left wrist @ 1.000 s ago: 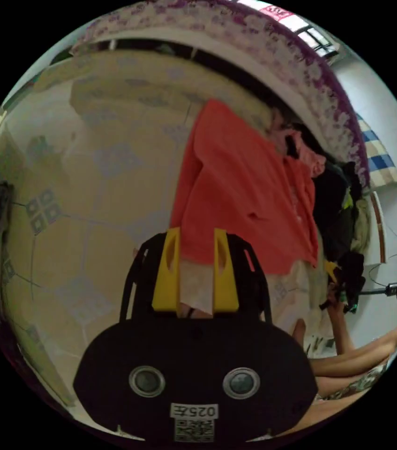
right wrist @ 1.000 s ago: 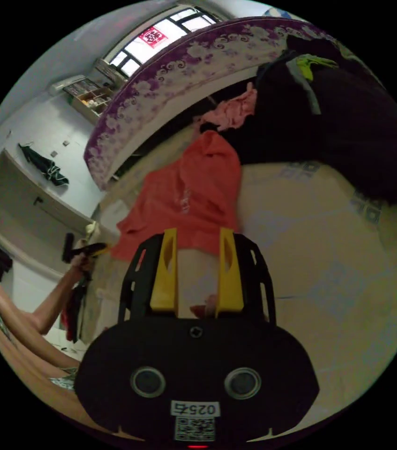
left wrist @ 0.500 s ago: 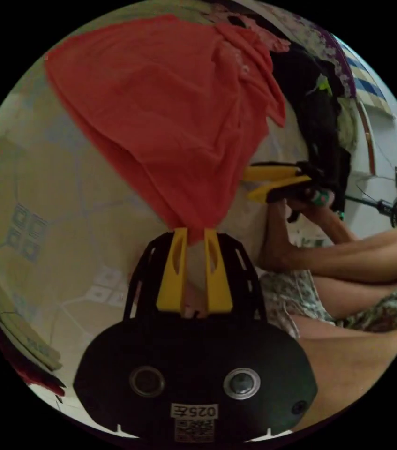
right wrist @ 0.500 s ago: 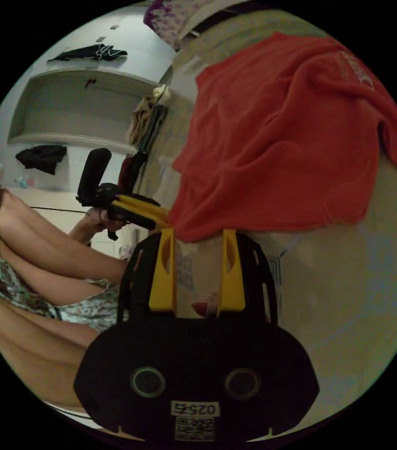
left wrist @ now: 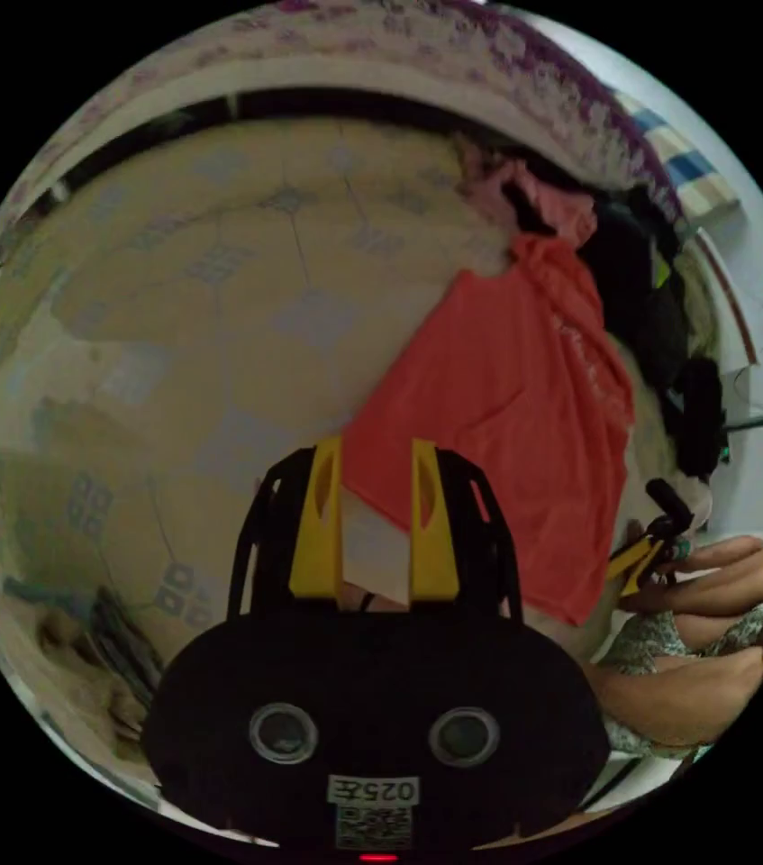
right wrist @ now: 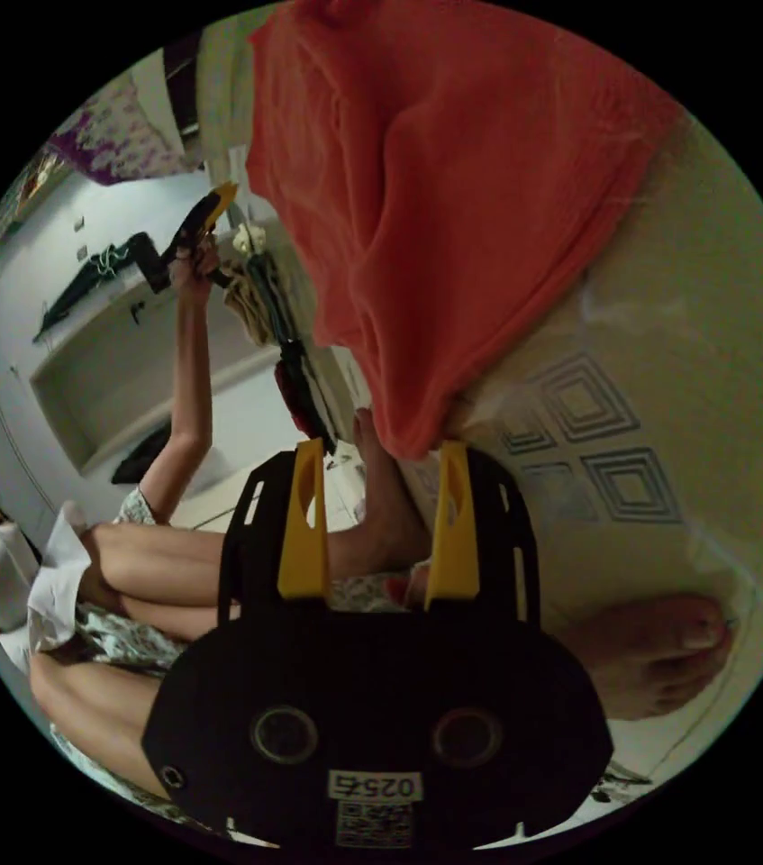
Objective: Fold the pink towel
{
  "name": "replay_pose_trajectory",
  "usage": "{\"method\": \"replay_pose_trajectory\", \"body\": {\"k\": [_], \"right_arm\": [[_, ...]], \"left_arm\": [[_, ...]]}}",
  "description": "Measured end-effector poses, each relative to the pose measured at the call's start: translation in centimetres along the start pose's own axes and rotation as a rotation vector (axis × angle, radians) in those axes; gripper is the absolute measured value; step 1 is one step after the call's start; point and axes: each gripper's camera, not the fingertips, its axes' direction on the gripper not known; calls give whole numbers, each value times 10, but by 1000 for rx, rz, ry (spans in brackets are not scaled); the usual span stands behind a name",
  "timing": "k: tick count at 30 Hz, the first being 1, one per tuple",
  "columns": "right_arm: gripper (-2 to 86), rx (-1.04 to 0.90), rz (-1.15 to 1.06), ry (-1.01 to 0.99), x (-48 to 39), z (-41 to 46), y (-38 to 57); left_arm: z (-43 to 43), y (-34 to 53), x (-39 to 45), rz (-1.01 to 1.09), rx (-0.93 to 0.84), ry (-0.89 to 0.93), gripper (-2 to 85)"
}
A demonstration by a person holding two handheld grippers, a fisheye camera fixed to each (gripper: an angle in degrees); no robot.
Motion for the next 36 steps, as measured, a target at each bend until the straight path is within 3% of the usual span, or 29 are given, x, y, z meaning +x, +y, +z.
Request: {"method": "replay_pose_trajectory", "body": {"k": [2,7,12,15,19,21,23,24,25,26,28,32,34,36], "right_arm": [[162,19,31,-39,-1,2,-6],[135,17,15,19,-17,2,-18],[157,-55,87,38,-22,1,-6],[107,-5,77,32,-21,-6,-9],[27,83,-111,67,-50,-39,-23],[15,106,-238,86,-75,-75,-11],[8,126,-324,27,-96,-122,14],[5,141,-374,-95,-106,-158,34],[3,161,-419,-218,-115,-194,57],[3,175,-452,-266,-121,-212,69],[2,230,-550,-418,-152,-274,118],[1,406,-835,-433,-233,-334,195],[0,452,-1031,-413,-286,-350,229],[1,465,-1105,-333,-315,-360,234]], "left_arm": [[18,-21,3,43,-188,-107,102],[1,-45,19,177,-355,-241,140],[-32,-46,10,116,-272,-112,99],[-43,-35,8,121,-253,-34,37],[-61,-1,-19,-7,-276,131,-6],[-73,34,-16,81,-273,131,-11],[-89,83,-11,178,-205,288,-13],[-102,120,-11,189,-121,470,-14],[-119,160,-13,178,10,682,-14],[-128,180,-13,166,94,796,-15],[-165,262,-2,138,429,1044,-14],[-235,358,35,112,894,1163,-13],[-287,398,60,135,1085,1112,-13],[-323,417,74,186,1148,992,-13]]}}
